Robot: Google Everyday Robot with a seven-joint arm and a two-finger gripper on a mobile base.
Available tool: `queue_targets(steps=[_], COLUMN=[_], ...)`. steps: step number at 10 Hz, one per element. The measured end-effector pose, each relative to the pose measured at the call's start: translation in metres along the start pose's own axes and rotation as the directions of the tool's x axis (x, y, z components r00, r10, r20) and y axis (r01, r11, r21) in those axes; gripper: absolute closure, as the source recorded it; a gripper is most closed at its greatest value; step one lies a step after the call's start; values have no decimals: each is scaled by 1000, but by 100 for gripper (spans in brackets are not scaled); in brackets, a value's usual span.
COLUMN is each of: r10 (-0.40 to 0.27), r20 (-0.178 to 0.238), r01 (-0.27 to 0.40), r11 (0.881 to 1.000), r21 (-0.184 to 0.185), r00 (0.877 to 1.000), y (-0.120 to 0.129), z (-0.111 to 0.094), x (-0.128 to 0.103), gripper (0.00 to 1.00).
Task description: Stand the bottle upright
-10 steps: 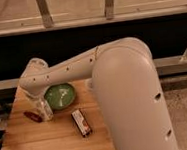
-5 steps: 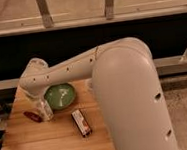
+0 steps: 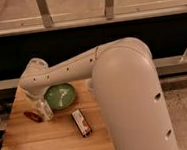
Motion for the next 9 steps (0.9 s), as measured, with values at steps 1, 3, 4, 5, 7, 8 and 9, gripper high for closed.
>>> queue_targets(steps=[1, 3, 4, 5, 7, 8, 9], r10=[0, 0, 0, 0, 0, 0, 0], r20=[0, -1, -1, -1, -1, -1, -1], r01=[0, 0, 0, 0, 0, 0, 0], r11=[1000, 1000, 1000, 1000, 1000, 1000, 1000], r21=[0, 0, 0, 0, 0, 0, 0], r00=[1000, 1000, 1000, 1000, 1000, 1000, 1000], y=[0, 0, 0, 0, 0, 0, 0], z=[0, 0, 0, 0, 0, 0, 0], x=[0, 0, 0, 1, 1, 1, 1], gripper=[38, 21, 20, 20, 20, 20, 20])
